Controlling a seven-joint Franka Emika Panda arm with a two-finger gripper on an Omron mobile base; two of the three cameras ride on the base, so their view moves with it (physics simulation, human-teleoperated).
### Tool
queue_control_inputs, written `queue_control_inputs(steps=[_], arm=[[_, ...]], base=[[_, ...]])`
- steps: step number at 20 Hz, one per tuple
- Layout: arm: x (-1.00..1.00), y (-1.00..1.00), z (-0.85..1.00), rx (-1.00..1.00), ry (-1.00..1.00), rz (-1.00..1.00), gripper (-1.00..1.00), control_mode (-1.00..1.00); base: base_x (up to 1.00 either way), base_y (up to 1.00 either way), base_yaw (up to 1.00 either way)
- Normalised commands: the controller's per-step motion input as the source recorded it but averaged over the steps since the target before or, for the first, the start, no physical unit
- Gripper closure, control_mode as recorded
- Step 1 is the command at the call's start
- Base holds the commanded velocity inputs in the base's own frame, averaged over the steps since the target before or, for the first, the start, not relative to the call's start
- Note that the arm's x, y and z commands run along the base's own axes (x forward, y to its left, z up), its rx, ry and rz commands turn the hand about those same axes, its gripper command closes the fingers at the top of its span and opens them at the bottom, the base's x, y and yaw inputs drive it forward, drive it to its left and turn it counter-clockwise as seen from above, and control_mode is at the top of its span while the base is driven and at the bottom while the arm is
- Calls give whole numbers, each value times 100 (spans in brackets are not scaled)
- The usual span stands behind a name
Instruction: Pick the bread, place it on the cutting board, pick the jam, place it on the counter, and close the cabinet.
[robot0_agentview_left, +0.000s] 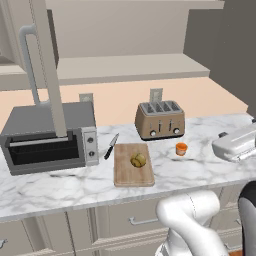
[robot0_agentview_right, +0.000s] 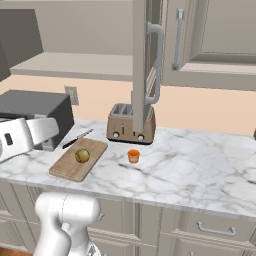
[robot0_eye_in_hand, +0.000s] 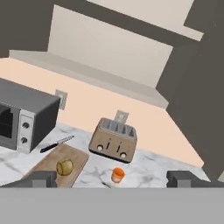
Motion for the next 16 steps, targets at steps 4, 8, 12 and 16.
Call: queue_control_inputs(steps=[4, 8, 12, 16], arm=[[-30, -31, 0, 2, -24, 8, -100, -100], [-18, -31, 0, 1, -19, 12, -100, -100], [-13, -21, 0, 1, -14, 8, -100, -100], [0, -25, 0, 4, -6, 1, -100, -100]], base=[[0, 0, 0], [0, 0, 0], [0, 0, 0], [0, 0, 0]])
